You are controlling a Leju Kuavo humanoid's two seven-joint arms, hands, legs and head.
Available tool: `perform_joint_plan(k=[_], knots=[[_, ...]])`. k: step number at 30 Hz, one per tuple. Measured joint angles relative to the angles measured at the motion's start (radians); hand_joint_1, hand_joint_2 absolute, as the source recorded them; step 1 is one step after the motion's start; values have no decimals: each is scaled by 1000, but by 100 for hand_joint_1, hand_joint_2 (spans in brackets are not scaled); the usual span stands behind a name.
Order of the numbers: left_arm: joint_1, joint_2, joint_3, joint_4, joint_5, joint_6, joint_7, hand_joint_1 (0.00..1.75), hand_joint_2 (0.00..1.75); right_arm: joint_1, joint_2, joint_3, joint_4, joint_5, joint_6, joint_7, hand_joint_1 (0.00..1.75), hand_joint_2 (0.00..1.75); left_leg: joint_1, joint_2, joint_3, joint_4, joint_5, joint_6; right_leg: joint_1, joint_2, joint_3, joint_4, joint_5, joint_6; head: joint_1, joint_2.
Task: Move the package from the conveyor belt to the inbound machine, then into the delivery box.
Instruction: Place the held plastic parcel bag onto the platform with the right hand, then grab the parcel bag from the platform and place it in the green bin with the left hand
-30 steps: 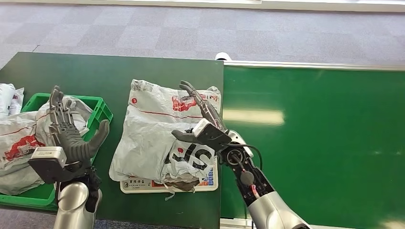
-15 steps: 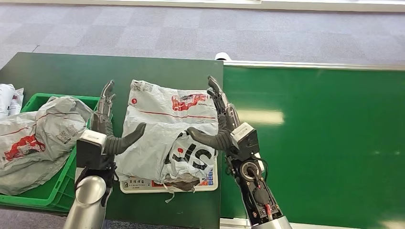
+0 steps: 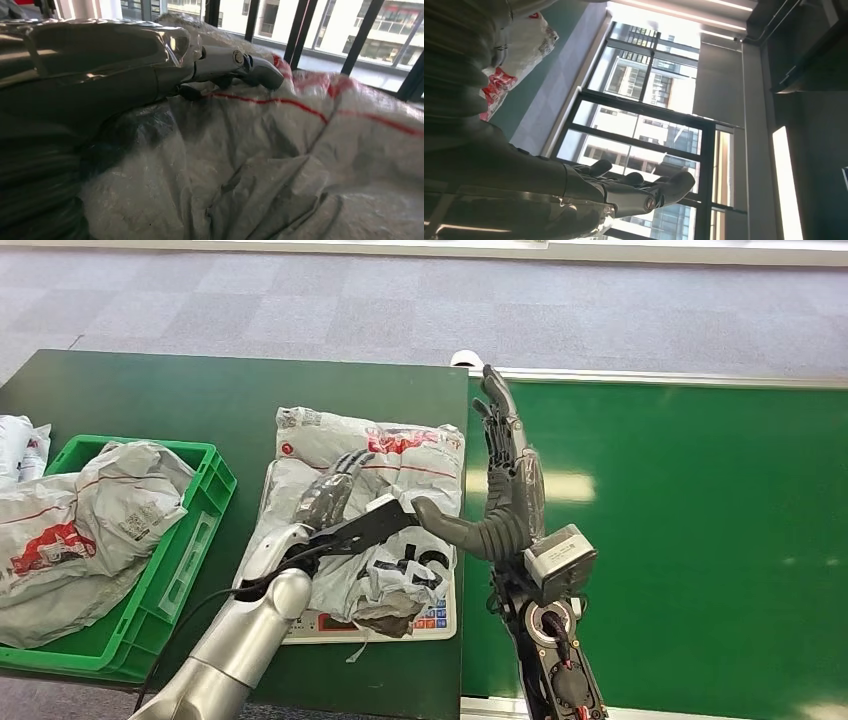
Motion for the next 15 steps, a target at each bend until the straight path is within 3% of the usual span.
perform_joint_plan(k=[1,2,5,6,15], knots=[[-24,-7,-10,47,-14,-4,7,0,175,1,0,1,-10,0,-1,2,0,175,0,0,0,0,0,0,0,0,0,0,0,0,0,0],[-44,-14,-19,88,-23,-5,10,12,175,1,-1,2,-19,0,-1,4,0,175,0,0,0,0,0,0,0,0,0,0,0,0,0,0],[-87,-30,-33,175,-35,-8,13,137,175,3,-2,3,-37,0,-3,6,0,175,0,-1,0,0,0,0,0,0,1,0,0,0,0,0],[-97,-34,-36,195,-39,-12,14,168,175,3,-2,3,-41,0,-3,7,0,175,0,-1,0,0,0,0,0,0,1,0,0,0,0,0],[-148,-61,-35,288,-34,-23,-6,175,175,21,-8,-2,-58,10,-15,26,0,175,0,-1,4,0,0,1,0,-2,5,0,0,0,0,0]])
